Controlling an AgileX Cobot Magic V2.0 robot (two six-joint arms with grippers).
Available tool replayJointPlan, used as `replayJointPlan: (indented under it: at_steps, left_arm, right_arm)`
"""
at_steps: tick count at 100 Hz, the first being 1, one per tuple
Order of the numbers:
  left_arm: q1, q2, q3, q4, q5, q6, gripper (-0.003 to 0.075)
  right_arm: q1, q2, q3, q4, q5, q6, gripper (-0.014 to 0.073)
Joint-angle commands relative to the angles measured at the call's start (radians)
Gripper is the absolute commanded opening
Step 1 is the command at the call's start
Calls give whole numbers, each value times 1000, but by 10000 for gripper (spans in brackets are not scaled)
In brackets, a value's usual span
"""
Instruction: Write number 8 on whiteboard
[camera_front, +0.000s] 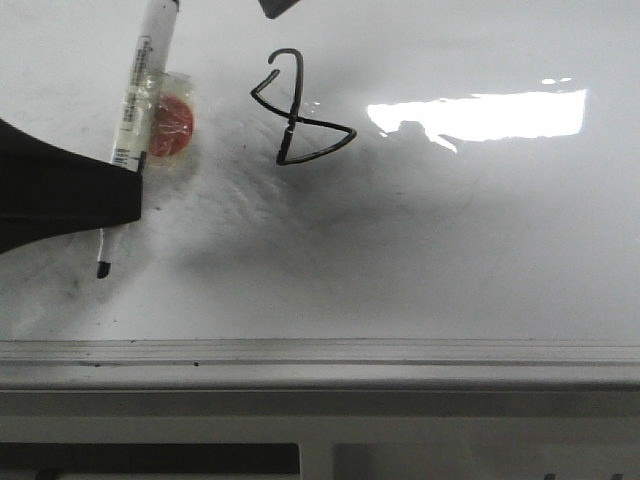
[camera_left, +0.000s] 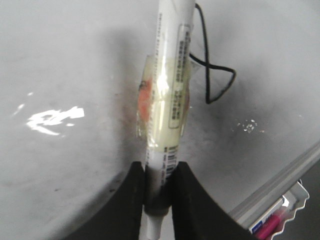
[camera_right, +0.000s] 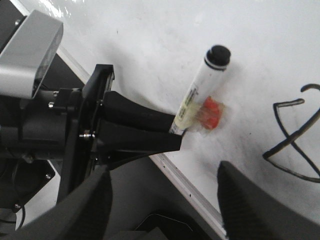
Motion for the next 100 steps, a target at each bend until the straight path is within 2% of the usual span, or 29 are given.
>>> replayJointPlan:
  at_steps: [1, 15, 53, 60, 75, 80, 88, 100]
  left_arm:
    - [-6, -11, -31, -101, -48, -16, -21]
    - [-6, -11, -31, -212, 26, -16, -21]
    - [-6, -11, -31, -213, 23, -16, -14]
    - [-6, -11, -31, -205, 7, -16, 45]
    - [-6, -11, -31, -192, -26, -16, 281]
    - [-6, -11, -31, -192, -29, -19, 333]
    - [-6, -11, -31, -192, -29, -19, 359]
    - [-6, -42, -31, -192, -24, -19, 357]
  right_arm:
    - [1, -21, -29, 3, -61, -2, 395]
    - [1, -21, -29, -1, -63, -4, 395]
    - [1, -21, -29, -3, -52, -4, 395]
    - [1, -21, -29, -3, -49, -4, 395]
    - [1, -21, -29, -17, -49, -10, 395]
    - [1, -23, -29, -36, -48, -10, 391]
    - [1, -31, -29, -60, -48, -10, 332]
    - [1, -56, -22, -104, -49, -10, 139]
